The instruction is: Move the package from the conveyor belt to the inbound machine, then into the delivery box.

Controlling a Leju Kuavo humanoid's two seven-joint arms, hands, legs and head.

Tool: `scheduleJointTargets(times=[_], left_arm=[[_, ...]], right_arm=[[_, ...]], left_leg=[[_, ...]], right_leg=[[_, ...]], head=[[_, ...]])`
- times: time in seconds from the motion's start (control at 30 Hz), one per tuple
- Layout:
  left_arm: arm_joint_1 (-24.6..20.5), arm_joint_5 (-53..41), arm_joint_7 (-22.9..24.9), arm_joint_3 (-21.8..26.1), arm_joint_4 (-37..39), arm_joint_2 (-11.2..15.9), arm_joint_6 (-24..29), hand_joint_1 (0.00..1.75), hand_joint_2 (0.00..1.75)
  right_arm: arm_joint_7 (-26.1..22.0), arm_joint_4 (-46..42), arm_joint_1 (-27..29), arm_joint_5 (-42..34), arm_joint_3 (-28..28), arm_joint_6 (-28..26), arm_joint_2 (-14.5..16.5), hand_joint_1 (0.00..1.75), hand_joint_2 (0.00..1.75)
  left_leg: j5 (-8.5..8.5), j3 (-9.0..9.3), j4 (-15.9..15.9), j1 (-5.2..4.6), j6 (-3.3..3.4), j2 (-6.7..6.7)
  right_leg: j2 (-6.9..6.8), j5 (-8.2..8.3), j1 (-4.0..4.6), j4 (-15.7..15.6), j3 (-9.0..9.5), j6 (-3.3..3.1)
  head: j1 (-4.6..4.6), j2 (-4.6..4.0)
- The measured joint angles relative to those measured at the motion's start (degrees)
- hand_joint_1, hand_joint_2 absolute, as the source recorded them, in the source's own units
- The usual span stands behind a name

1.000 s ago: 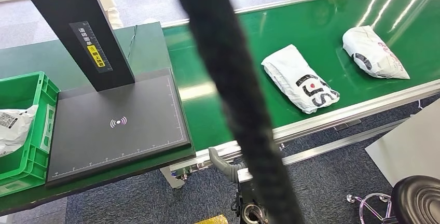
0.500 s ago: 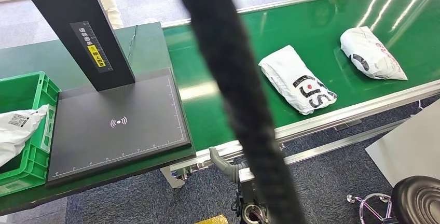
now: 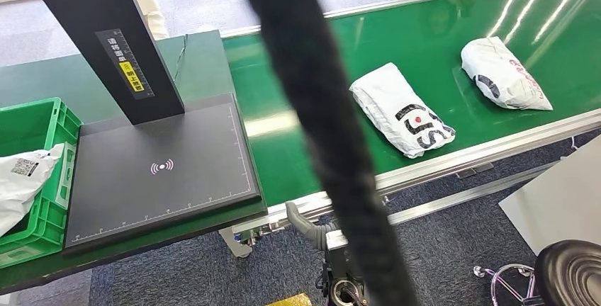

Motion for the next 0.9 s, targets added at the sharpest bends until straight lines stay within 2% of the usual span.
scheduleJointTargets(times=[0.27, 0.47, 0.7, 0.9], left_arm=[[0.52, 0.13, 0.21, -0.37, -0.23, 0.03, -0.14, 0.00, 1.75], [-3.88, 3.01, 2.54, -1.17, -4.09, -0.92, -2.26, 0.00, 1.75], [-8.96, 6.79, 7.47, -4.46, -14.45, -6.90, -0.91, 0.00, 1.75], [-8.96, 9.27, 7.81, -8.83, -21.64, -12.95, 1.63, 0.00, 1.75]], right_arm=[[0.00, 0.04, -0.04, -0.18, 0.42, -0.43, -0.26, 0.00, 1.75], [0.00, 0.28, -0.43, -0.30, 0.82, -0.20, -0.50, 0.00, 1.75], [0.00, 0.68, -0.66, 0.50, 1.49, 0.19, -0.40, 0.00, 1.75], [0.00, 1.05, -0.75, 0.51, 1.69, 0.08, -0.28, 0.00, 1.75]], left_leg=[[0.00, 0.01, 0.00, 0.00, 0.00, 0.00], [0.02, 0.00, 0.02, 0.01, -0.01, -0.03], [0.02, -0.01, 0.04, -0.01, -0.01, -0.09], [0.01, -0.02, 0.04, -0.01, -0.01, -0.13]], right_leg=[[0.00, 0.00, 0.00, 0.00, -0.01, 0.00], [-0.04, 0.00, 0.01, -0.01, -0.03, 0.00], [-0.07, 0.03, -0.01, -0.02, 0.00, 0.01], [-0.09, 0.04, -0.01, -0.02, 0.00, 0.02]], head=[[0.00, 0.00], [0.00, 0.00], [0.01, 0.00], [0.01, 0.00]])
